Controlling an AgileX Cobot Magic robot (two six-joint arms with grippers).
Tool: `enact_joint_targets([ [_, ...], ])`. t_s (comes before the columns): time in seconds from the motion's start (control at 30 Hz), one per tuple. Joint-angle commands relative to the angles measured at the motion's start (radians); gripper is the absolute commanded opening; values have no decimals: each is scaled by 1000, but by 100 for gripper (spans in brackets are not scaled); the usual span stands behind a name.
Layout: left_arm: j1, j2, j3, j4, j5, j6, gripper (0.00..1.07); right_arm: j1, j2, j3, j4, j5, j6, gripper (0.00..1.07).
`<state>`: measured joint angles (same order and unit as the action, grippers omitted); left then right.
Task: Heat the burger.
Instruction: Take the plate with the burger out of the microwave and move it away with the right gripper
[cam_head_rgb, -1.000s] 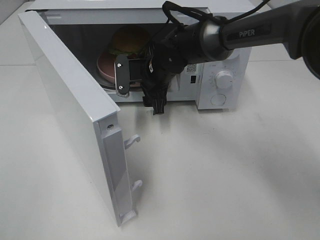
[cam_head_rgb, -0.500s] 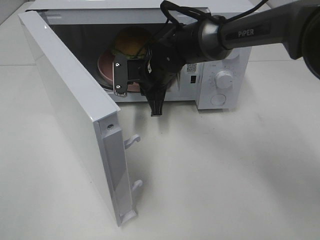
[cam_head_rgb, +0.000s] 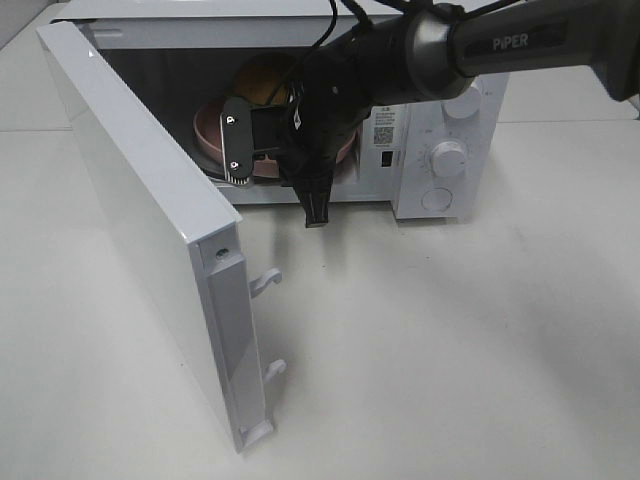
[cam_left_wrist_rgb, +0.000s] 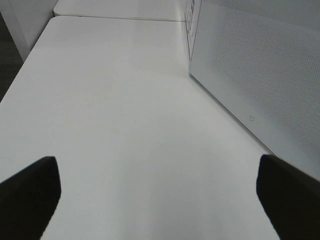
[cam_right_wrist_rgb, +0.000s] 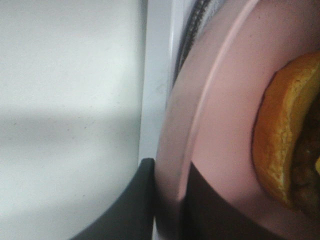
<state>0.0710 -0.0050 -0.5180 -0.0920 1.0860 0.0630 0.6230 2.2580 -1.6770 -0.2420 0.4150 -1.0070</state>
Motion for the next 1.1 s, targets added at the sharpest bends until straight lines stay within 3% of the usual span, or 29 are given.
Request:
enact_joint_targets([
  [0.03,5,-6,0,-2,-16,-6,102,-3,-54,-6,89,83,-116,0],
  [0.3,5,-6,0,-2,-16,-6,102,-3,-92,20,97,86,-147,0],
  [0.4,5,-6,0,-2,-16,-6,102,-3,-132,85,96,65,-206,0],
  [0.47,5,-6,0,-2,-16,-6,102,-3,-183,181,89,25,-262,0],
  [1.1,5,-6,0,-2,-16,-6,102,-3,-408,525,20,-243,-260,0],
])
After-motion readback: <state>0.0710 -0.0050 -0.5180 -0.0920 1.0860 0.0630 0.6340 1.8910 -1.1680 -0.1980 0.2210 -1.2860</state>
